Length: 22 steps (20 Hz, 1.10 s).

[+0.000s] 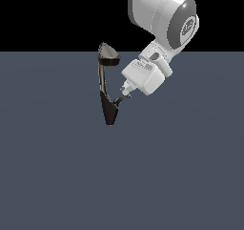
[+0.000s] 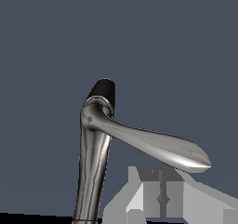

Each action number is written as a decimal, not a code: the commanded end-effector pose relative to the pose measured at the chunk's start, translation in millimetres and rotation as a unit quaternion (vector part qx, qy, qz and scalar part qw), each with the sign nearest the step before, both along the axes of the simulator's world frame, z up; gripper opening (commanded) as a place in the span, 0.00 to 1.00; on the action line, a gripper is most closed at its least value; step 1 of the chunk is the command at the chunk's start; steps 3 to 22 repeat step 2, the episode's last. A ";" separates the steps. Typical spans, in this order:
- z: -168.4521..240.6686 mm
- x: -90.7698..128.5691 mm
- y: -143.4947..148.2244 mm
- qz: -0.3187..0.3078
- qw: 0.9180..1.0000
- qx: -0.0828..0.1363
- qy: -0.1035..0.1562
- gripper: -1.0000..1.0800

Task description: Turn on the faucet by rotating a designated handle.

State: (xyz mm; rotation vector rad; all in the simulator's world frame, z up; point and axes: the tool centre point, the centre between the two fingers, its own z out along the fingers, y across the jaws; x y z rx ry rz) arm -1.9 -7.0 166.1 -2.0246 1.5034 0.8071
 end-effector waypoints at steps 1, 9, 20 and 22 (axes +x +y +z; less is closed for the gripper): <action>-29.1 -12.7 -29.8 -0.014 1.000 -0.005 0.017 0.00; -29.1 -12.7 -29.8 -0.014 1.000 -0.005 0.017 0.00; -29.1 -12.7 -29.8 -0.014 1.000 -0.005 0.017 0.00; -29.1 -12.7 -29.8 -0.014 1.000 -0.005 0.017 0.00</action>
